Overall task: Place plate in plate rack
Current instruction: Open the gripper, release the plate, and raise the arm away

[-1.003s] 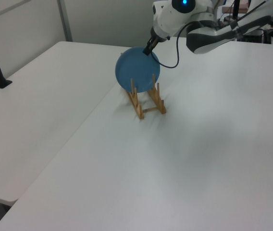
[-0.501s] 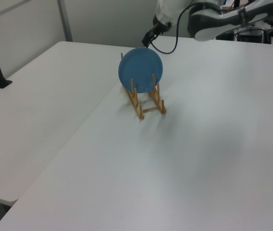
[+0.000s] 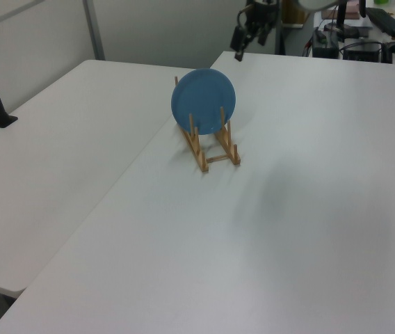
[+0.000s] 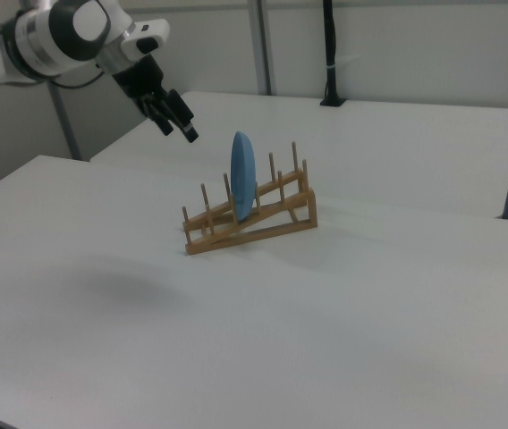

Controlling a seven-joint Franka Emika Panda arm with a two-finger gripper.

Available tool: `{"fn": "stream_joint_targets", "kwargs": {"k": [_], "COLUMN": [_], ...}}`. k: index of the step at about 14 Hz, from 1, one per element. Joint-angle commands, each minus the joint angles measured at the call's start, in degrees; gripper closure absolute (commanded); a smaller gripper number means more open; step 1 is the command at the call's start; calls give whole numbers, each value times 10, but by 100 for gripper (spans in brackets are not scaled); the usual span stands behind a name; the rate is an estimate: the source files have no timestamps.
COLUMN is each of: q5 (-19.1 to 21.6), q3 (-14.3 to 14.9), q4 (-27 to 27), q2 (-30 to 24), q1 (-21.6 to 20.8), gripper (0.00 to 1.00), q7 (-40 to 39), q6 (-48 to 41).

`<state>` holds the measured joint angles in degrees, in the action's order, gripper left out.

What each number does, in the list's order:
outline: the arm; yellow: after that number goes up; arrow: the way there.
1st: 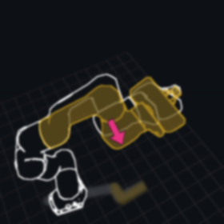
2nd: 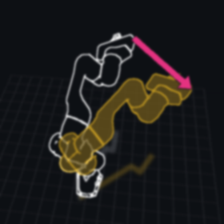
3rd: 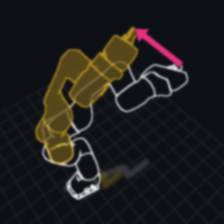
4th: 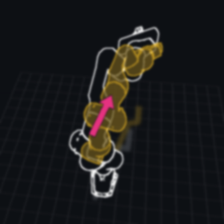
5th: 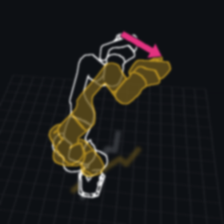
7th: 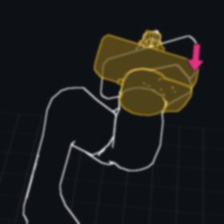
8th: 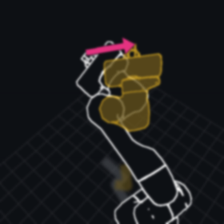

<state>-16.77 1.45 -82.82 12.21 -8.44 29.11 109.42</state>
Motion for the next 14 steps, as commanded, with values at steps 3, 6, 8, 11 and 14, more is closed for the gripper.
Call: {"fn": "stream_joint_targets", "kwargs": {"k": [3, 6, 8, 11, 14], "q5": [110, 132, 132, 133, 145], "q3": [5, 5, 6, 5, 5], "q4": [-74, -74, -74, -74, -72], "q2": [-99, -120, -120, -120, -120], "q1": [37, 61, 61, 60, 59], "gripper": [0, 0, 0, 0, 0], "q7": [-164, -215, -214, -213, -213], "q6": [-107, -158, -170, -178, -193]}}
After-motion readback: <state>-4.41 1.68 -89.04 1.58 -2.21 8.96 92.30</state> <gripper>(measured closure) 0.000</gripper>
